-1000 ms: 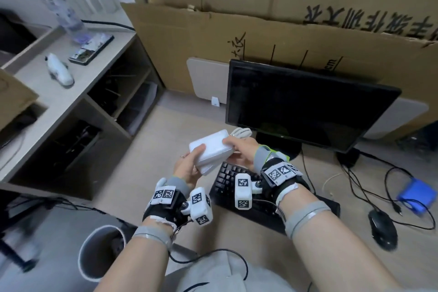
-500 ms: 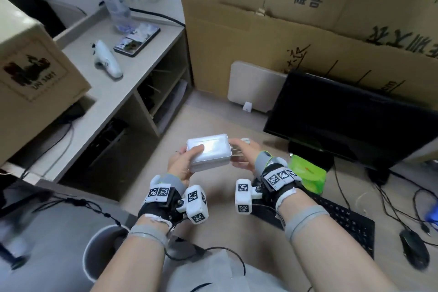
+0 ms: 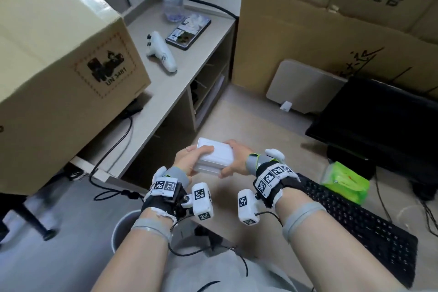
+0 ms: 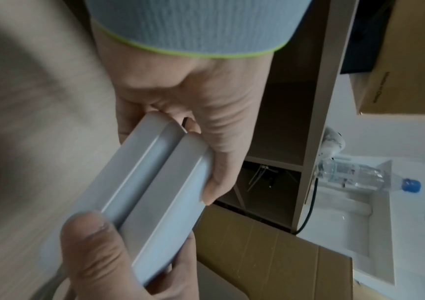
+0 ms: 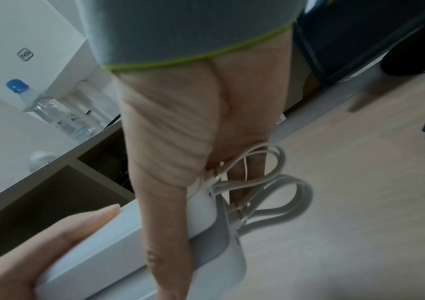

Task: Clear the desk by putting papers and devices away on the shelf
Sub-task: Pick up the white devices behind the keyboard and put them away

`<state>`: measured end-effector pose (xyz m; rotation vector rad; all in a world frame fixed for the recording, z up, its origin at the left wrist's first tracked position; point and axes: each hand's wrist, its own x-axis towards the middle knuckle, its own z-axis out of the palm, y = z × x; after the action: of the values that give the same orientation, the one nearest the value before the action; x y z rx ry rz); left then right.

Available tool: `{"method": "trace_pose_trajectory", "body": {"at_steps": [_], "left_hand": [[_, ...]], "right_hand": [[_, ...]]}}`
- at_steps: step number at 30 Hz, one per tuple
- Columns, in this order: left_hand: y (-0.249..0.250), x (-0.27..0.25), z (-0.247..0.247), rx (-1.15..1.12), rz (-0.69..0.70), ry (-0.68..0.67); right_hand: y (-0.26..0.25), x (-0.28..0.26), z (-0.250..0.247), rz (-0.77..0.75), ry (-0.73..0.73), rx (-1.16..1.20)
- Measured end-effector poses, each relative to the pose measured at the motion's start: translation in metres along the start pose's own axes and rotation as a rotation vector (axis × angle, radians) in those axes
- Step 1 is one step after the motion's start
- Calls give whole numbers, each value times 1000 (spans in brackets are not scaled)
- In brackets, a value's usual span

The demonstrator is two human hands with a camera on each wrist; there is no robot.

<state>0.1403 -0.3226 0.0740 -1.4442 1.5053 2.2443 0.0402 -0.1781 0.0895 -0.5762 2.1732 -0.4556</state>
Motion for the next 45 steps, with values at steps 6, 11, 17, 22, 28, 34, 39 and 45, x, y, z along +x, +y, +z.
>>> {"method": "trace_pose_trajectory", "body": {"at_steps": [6,11,17,22,28,34,39,45], "left_hand": [[-19,-6,0,-246,-53,167],[-40,-23,-3,-408,-74,247],[-73,-37,-17,-485,-116,382],[-84,-38,-31,-466,-129,345],[-92,-24,-60,-621,-80,298],[-112,-12,-90,-492,-120,374],[-120,-11,-115,-472,-109,428],[-123,-16,-134,-462,-97,413]], "right_hand": [[-2,1,5,-96,-85,-79],[-7,2,20,-98,-144,-182],[-5,6,54,-137,-258,-223],[-16,13,74,-90,-234,-301],[-34,38,92,-36,-197,-279],[-65,78,110,30,-174,-334],[-102,111,148,18,-152,-371],[-131,132,190,-27,-228,-305]]}}
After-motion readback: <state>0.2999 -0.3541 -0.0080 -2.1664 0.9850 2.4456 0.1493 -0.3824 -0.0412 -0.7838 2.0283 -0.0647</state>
